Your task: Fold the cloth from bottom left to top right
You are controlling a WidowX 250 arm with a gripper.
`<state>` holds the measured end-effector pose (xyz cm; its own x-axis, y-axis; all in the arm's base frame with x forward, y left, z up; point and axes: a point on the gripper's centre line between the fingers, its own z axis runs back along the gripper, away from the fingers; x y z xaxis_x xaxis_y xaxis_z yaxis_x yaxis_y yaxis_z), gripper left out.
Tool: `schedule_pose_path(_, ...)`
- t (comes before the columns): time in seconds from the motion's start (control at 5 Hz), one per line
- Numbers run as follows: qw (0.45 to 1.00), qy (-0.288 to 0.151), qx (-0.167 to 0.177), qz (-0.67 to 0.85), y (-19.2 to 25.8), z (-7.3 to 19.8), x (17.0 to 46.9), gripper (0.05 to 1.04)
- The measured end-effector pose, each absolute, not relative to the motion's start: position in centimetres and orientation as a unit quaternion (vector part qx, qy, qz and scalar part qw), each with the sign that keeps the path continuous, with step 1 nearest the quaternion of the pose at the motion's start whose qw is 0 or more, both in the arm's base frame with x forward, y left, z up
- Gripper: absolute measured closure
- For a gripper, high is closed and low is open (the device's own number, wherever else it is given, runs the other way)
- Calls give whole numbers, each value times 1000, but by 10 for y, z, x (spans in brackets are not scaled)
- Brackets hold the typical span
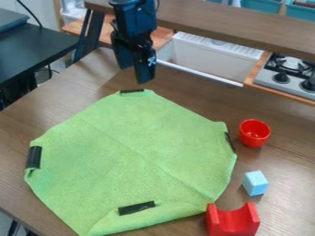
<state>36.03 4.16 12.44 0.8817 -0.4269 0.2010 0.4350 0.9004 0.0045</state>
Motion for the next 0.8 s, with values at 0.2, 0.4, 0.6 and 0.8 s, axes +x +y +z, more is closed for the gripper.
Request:
schedule_pose_path(0.2, 972, -85, -29, -216, 41, 111, 358, 83)
schedule_pose_path(0.4, 988, -104, -33, -113, 68, 98, 338, 83)
schedule_pose_path(0.6, 989, -147, -19, 0, 107, 104, 311, 84)
schedule_pose_path(0.8, 983, -161, -18, 90, 135, 100, 287, 84)
